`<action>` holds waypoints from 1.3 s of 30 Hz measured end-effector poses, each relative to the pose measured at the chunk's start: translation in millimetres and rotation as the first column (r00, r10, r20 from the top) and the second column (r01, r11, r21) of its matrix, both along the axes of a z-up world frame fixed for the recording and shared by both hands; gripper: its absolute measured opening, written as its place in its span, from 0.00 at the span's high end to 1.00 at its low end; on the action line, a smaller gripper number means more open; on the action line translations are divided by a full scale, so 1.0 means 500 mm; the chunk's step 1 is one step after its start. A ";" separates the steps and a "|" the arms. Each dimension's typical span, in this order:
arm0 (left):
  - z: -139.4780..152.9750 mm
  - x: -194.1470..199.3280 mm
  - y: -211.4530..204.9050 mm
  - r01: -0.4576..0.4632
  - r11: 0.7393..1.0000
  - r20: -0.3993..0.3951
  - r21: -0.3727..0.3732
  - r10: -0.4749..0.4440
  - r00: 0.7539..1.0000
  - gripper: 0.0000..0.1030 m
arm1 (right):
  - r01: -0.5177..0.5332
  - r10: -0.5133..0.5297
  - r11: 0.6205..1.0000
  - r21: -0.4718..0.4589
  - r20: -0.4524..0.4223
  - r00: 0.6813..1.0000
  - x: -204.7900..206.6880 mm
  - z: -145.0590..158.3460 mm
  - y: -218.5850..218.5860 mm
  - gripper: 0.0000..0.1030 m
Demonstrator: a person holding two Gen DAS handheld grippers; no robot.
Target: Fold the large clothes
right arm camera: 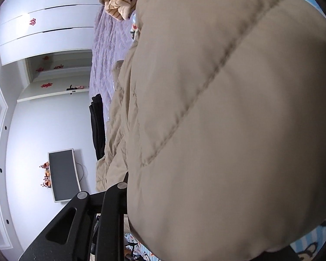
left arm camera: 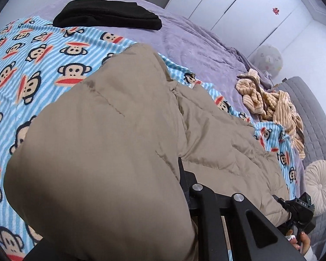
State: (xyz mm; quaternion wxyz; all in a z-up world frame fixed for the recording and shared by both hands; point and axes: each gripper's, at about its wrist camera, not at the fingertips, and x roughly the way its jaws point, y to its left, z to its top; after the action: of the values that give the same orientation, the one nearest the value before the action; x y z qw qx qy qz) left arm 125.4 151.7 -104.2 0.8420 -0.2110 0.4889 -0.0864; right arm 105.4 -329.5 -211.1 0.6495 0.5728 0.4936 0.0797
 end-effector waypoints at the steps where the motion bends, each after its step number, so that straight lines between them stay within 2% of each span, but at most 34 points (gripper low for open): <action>1: 0.002 -0.018 0.004 0.021 1.000 -0.003 0.007 -0.021 1.000 0.81 | 0.002 -0.002 1.000 -0.003 -0.001 1.000 -0.017 0.006 0.002 0.75; 4: -0.006 -0.081 0.021 0.075 0.997 -0.027 0.018 -0.074 0.997 0.81 | 0.014 -0.014 1.000 -0.009 -0.019 1.000 -0.087 0.016 0.011 0.75; 9: -0.024 -0.195 0.050 0.107 0.994 -0.097 -0.006 -0.108 0.989 0.81 | 0.016 -0.017 1.000 -0.011 -0.073 0.997 -0.206 0.013 0.025 0.75; 13: -0.048 -0.287 0.063 0.106 0.994 -0.144 -0.005 -0.106 0.984 0.81 | 0.006 -0.007 1.000 -0.007 -0.108 0.994 -0.288 0.020 0.036 0.75; 16: -0.082 -0.335 0.064 0.065 0.998 -0.195 -0.009 -0.066 0.979 0.81 | -0.019 0.017 1.000 -0.013 -0.117 0.993 -0.322 0.012 0.012 0.74; 17: -0.090 -0.345 0.063 0.048 0.999 -0.204 0.001 -0.047 0.978 0.76 | -0.025 0.024 1.000 -0.010 -0.126 0.992 -0.327 0.002 0.009 0.74; 21: -0.083 -0.369 0.069 0.002 0.996 -0.240 0.093 0.020 0.971 0.56 | -0.047 0.046 0.999 -0.007 -0.143 0.989 -0.335 -0.027 0.003 0.70; 23: -0.061 -0.388 0.080 0.009 0.992 -0.244 0.128 0.023 0.969 0.56 | -0.068 0.062 0.997 -0.029 -0.174 0.983 -0.337 -0.025 -0.005 0.59; 25: -0.035 -0.412 0.097 0.009 0.984 -0.249 0.177 0.036 0.968 0.56 | -0.107 0.093 0.993 -0.059 -0.200 0.975 -0.342 -0.015 -0.014 0.54; 28: 0.007 -0.449 0.127 -0.052 0.967 -0.245 0.248 0.115 0.963 0.56 | -0.153 0.127 0.982 -0.108 -0.213 0.969 -0.365 0.016 -0.031 0.52; 31: 0.045 -0.467 0.139 -0.100 0.948 -0.201 0.303 0.166 0.965 0.56 | -0.189 0.149 0.966 -0.177 -0.218 0.964 -0.406 0.051 -0.051 0.52; 34: 0.067 -0.457 0.127 -0.099 0.939 -0.163 0.329 0.159 0.974 0.56 | -0.203 0.157 0.950 -0.237 -0.199 0.967 -0.424 0.096 -0.056 0.53; 36: 0.069 -0.440 0.102 -0.062 0.939 -0.152 0.338 0.119 0.981 0.56 | -0.224 0.187 0.932 -0.285 -0.151 0.971 -0.443 0.129 -0.052 0.62; 37: 0.062 -0.431 0.087 -0.033 0.931 -0.166 0.363 0.100 0.981 0.56 | -0.251 0.221 0.917 -0.310 -0.129 0.967 -0.436 0.147 -0.042 0.67; 39: 0.033 -0.416 0.060 0.021 0.907 -0.222 0.422 0.081 0.972 0.56 | -0.318 0.298 0.882 -0.349 -0.111 0.948 -0.415 0.175 -0.015 0.67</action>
State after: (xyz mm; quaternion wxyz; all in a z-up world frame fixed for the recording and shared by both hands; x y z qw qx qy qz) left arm -82.8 181.9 -87.7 0.8051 -0.0409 0.5887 0.0597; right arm -102.2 -336.9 -123.4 0.7093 0.3594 0.6019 0.0738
